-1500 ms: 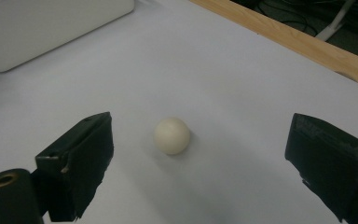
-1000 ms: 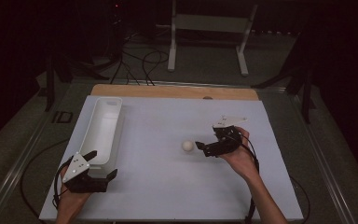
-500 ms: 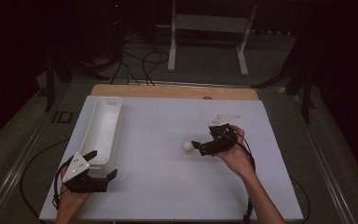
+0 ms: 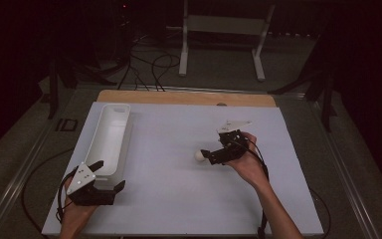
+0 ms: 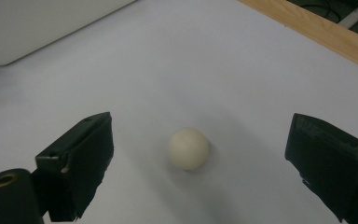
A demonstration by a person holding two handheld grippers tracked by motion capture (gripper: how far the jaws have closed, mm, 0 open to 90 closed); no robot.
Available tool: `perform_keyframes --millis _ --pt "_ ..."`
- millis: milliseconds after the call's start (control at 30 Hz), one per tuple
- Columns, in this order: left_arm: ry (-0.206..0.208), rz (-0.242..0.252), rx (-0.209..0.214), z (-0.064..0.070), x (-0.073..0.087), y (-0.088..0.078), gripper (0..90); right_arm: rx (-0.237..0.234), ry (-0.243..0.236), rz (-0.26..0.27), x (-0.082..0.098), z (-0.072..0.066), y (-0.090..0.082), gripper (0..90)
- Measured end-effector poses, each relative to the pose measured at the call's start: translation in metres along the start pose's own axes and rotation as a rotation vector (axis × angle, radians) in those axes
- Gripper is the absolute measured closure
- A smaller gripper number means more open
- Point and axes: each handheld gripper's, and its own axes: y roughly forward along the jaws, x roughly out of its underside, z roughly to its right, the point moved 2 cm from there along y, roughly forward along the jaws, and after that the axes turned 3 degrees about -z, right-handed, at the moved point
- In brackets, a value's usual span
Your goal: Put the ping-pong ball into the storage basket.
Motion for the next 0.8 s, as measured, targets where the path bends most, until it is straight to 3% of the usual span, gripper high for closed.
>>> perform_keyframes --millis 800 --pt "0.001 0.001 -0.001 0.000 0.000 0.000 0.1 -0.006 0.010 -0.040 -0.002 0.006 0.015 7.4"
